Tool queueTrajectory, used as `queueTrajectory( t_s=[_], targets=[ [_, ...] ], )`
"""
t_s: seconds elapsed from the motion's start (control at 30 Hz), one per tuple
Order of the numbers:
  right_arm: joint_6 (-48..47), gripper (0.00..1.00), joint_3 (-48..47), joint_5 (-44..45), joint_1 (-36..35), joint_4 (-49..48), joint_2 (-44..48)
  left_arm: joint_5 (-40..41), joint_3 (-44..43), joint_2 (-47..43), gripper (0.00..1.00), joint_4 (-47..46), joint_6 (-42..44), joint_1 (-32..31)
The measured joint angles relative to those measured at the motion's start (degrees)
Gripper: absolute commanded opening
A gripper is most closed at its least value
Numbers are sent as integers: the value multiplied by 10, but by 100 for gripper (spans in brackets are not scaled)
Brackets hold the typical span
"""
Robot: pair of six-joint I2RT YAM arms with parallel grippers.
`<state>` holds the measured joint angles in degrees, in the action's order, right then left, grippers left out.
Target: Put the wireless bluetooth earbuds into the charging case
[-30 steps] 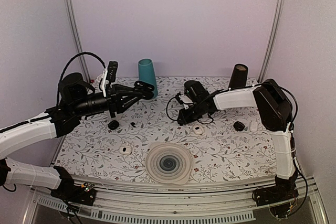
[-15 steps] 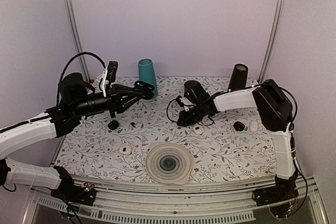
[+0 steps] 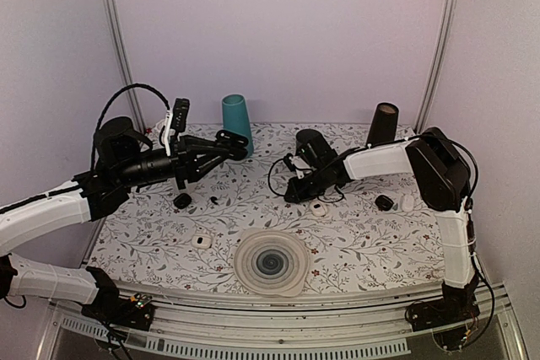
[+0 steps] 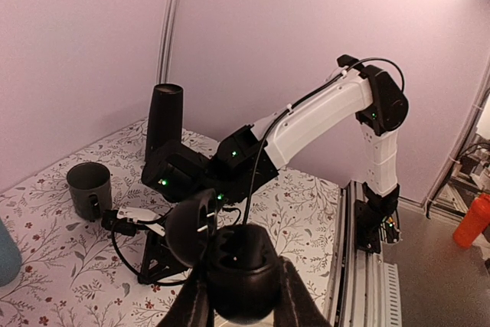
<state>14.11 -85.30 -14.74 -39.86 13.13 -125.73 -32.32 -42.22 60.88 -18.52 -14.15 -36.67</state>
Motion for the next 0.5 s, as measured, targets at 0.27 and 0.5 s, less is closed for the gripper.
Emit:
queueTrajectory(
  t_s=[0.27,0.5],
  targets=[
    [1,18,0,0,0,0,0,0,0,0,0,0,0,0],
    [1,18,0,0,0,0,0,0,0,0,0,0,0,0]
  ],
)
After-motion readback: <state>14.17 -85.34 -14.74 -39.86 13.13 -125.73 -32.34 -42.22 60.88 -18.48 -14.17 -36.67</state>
